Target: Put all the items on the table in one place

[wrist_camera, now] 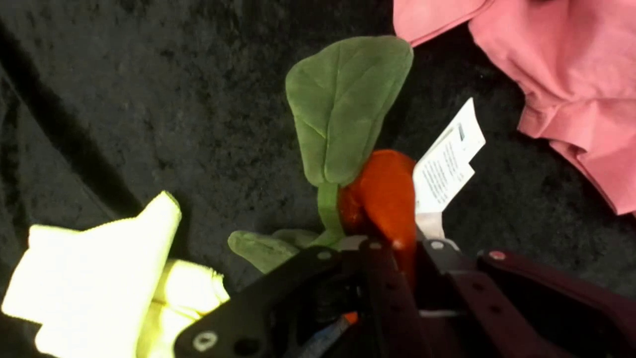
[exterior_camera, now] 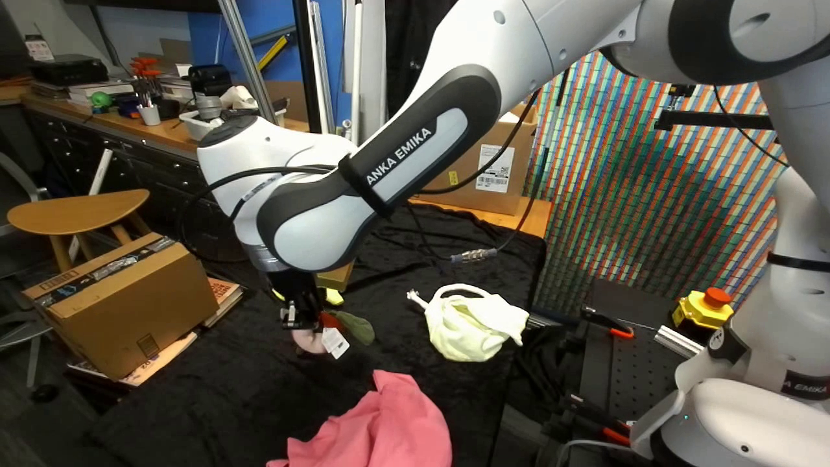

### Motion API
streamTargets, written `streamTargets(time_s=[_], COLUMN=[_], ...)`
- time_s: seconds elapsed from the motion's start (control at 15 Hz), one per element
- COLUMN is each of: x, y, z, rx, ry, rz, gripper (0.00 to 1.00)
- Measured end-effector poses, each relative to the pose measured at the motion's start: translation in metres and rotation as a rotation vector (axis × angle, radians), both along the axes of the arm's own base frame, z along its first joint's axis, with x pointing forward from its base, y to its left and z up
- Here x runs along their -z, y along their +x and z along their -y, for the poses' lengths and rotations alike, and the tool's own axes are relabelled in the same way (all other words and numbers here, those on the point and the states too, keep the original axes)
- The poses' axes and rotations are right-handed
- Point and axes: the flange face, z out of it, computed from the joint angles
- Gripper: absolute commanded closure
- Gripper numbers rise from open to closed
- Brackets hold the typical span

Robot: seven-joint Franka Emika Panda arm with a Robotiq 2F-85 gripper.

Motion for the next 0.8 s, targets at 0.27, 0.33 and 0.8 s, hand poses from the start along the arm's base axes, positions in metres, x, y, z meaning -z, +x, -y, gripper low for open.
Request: streamTargets(time_s=[0.27, 0.33, 0.8], x=[0.003, 0.002, 0.001], y=[-0.026, -0.034, -0.093], z=[0.028, 0.034, 0.12], rx=[0.086, 0.106, 0.232], ry=[0.042, 0.051, 0.087], rz=[0.013, 0.014, 0.048], gripper=[0.95, 0.95, 0.95])
